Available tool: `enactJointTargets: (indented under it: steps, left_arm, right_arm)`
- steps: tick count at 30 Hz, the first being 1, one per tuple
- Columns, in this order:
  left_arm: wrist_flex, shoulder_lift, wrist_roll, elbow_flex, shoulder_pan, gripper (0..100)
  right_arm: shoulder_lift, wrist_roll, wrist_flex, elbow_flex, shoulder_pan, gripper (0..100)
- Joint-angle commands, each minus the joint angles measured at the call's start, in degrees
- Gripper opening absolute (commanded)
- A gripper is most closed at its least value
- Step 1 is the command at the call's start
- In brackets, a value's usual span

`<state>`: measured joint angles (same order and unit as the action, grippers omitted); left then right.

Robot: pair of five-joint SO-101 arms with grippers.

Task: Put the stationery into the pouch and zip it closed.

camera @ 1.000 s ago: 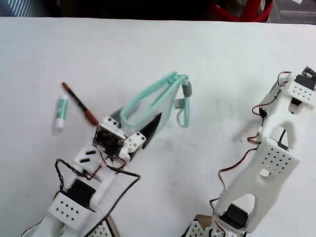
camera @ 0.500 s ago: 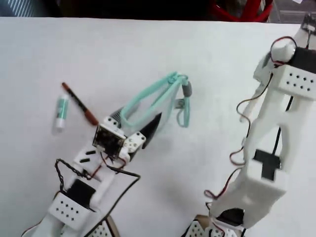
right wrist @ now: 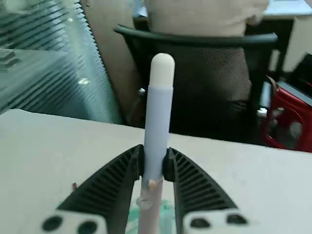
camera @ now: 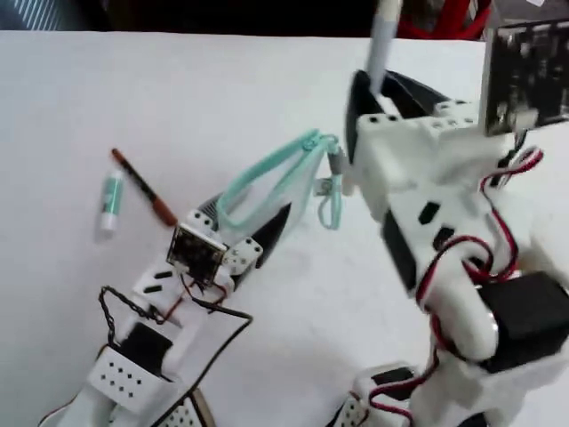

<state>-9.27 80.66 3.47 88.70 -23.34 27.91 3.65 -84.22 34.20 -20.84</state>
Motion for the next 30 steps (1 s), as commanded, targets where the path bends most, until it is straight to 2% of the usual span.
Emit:
enactJointTargets:
  steps: [1, 7, 12, 17, 25, 30]
  left_arm:
    - [1.0, 0.7, -0.5, -0.5, 0.2, 22]
    - [1.0, 0.7, -0.4, -0.6, 0.2, 22]
    - [1.0, 0.7, -0.4, -0.6, 0.4, 22]
    - [1.0, 0.8, -0.3, -0.6, 0.5, 22]
    - [1.1, 0.8, -0.3, -0.7, 0.7, 22]
    - [1.1, 0.8, -0.2, -0.7, 0.7, 22]
  right_arm:
    - [0.4, -0.7, 6.6, -3.4, -4.1, 1.8]
    - [0.9, -0.8, 15.6, -13.4, -10.1, 1.8]
    - [0.9, -0.9, 16.7, -18.3, -13.9, 1.8]
    - [0.9, -5.9, 18.6, -23.2, -14.4, 1.8]
    - [0.9, -6.0, 29.8, -26.4, -16.0, 1.8]
    - [0.8, -6.4, 31.1, -28.1, -18.2, 1.8]
